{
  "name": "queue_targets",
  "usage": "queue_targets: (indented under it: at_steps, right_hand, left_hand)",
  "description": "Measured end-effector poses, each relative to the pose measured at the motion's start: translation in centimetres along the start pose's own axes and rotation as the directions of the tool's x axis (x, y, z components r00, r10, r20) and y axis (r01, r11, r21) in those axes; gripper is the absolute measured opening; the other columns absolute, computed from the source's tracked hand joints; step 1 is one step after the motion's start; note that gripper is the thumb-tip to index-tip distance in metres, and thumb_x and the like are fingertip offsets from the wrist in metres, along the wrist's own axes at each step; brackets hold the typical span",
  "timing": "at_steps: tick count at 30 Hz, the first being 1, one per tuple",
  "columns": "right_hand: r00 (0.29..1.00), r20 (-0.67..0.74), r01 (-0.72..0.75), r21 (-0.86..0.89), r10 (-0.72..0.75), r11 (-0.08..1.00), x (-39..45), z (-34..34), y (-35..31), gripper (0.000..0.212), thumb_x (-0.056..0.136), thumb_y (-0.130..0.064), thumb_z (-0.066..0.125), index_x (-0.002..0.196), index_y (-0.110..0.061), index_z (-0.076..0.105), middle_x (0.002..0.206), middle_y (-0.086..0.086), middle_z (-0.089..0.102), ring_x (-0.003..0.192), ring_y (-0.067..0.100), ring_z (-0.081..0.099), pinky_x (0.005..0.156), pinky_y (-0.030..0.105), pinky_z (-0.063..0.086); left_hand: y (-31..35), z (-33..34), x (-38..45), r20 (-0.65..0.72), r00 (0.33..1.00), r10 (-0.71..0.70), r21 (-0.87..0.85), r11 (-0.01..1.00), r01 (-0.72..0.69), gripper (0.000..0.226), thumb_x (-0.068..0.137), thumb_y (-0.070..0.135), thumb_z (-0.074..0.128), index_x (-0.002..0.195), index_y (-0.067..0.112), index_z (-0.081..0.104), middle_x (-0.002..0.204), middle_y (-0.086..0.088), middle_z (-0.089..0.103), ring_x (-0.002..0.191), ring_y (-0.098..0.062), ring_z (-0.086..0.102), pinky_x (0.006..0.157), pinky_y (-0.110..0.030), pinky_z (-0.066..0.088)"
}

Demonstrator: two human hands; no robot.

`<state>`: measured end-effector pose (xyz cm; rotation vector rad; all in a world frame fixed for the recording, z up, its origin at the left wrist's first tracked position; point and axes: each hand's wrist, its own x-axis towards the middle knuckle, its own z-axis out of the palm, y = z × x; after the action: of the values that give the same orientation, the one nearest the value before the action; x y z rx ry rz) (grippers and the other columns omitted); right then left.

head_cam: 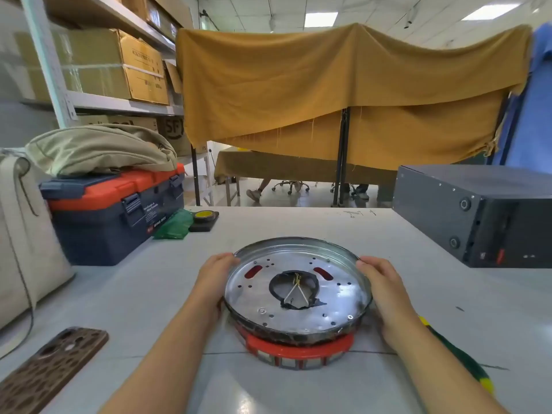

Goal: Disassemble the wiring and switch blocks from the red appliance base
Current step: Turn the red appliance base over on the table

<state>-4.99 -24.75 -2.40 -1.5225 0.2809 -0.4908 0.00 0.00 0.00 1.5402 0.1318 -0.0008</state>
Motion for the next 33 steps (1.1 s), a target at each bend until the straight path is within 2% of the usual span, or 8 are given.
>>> queue_targets:
  at_steps: [2,4,9,15,21,26,31,33]
  right_hand:
    - [0.992,0.069,-0.111,0.066,0.107,0.992,0.0,-0.1,0.2,0.013,0.092,-0.026,0.058,0.104,-0.022,0.062,0.103,0.003,0.068,0.094,0.02,0.064,0.071,0.032,0.048]
    - [0.977,0.124,-0.18,0.071,0.171,0.981,0.0,-0.3,0.2,0.022,0.092,-0.034,0.057,0.108,-0.02,0.063,0.104,0.005,0.069,0.095,0.022,0.066,0.073,0.034,0.05]
    - [0.95,0.239,-0.249,0.191,0.201,0.95,-0.3,-0.3,-0.2,0.036,0.093,-0.044,0.052,0.114,-0.02,0.067,0.111,0.003,0.071,0.107,0.021,0.063,0.084,0.035,0.047]
    - [0.97,0.235,-0.146,0.384,0.056,0.912,-0.3,-0.2,-1.1,0.044,0.096,-0.039,0.044,0.133,-0.018,0.055,0.131,-0.004,0.061,0.126,0.012,0.05,0.109,0.038,0.035]
    - [0.934,0.356,-0.093,0.345,-0.038,0.934,-1.8,0.4,-2.4,0.036,0.081,-0.048,0.05,0.096,-0.026,0.074,0.093,-0.003,0.072,0.087,0.008,0.066,0.08,0.029,0.046]
    - [0.88,0.453,-0.027,0.341,-0.139,0.94,-3.2,1.0,-3.7,0.038,0.081,-0.029,0.066,0.115,-0.011,0.066,0.107,0.008,0.072,0.095,0.018,0.067,0.074,0.023,0.054]
    - [0.859,0.463,0.03,0.383,-0.22,0.923,-4.4,1.8,-4.8,0.07,0.067,-0.034,0.083,0.125,-0.008,0.055,0.114,0.011,0.069,0.101,0.024,0.067,0.084,0.032,0.056]
    - [0.846,0.472,0.091,0.33,-0.248,0.94,-4.9,2.2,-5.0,0.065,0.064,-0.028,0.082,0.122,-0.014,0.057,0.112,0.008,0.07,0.105,0.024,0.066,0.088,0.035,0.055]
  left_hand:
    - [-0.3,-0.6,0.2,0.137,0.989,-0.052,-0.085,0.994,0.064,0.027,0.081,0.016,0.054,0.062,0.017,0.073,0.065,-0.006,0.068,0.051,-0.016,0.062,0.051,-0.025,0.05]
    - [-0.6,-1.4,0.2,0.176,0.976,-0.128,-0.063,0.988,0.141,0.023,0.079,0.019,0.055,0.066,0.015,0.073,0.063,-0.005,0.066,0.046,-0.014,0.059,0.048,-0.023,0.049]
    - [-0.5,-1.8,0.6,-0.007,0.996,-0.085,0.191,0.978,0.085,0.018,0.08,0.008,0.049,0.064,0.013,0.057,0.054,-0.006,0.056,0.043,-0.018,0.05,0.039,-0.017,0.04]
    - [-0.8,-1.7,0.6,-0.078,0.992,-0.101,0.039,0.994,0.104,0.021,0.075,-0.002,0.046,0.059,0.012,0.047,0.055,-0.009,0.044,0.046,-0.019,0.038,0.048,-0.024,0.029]
    - [-1.5,0.5,-0.1,-0.045,0.983,-0.177,-0.166,0.972,0.167,0.02,0.077,-0.008,0.041,0.065,0.005,0.051,0.05,-0.011,0.052,0.046,-0.023,0.048,0.046,-0.026,0.039]
    - [-2.5,2.2,-0.4,0.04,0.98,-0.193,-0.358,0.913,0.194,0.027,0.08,-0.013,0.035,0.082,-0.006,0.06,0.079,-0.021,0.066,0.073,-0.032,0.062,0.072,-0.042,0.053]
    - [-3.3,3.6,-0.6,0.137,0.971,-0.196,-0.411,0.88,0.236,0.026,0.083,-0.015,0.033,0.091,-0.011,0.057,0.072,-0.023,0.069,0.063,-0.031,0.068,0.062,-0.041,0.059]
    - [-3.5,3.9,-0.8,0.201,0.966,-0.163,-0.41,0.882,0.234,0.028,0.086,-0.012,0.036,0.104,-0.013,0.057,0.09,-0.026,0.069,0.082,-0.036,0.068,0.085,-0.05,0.053]
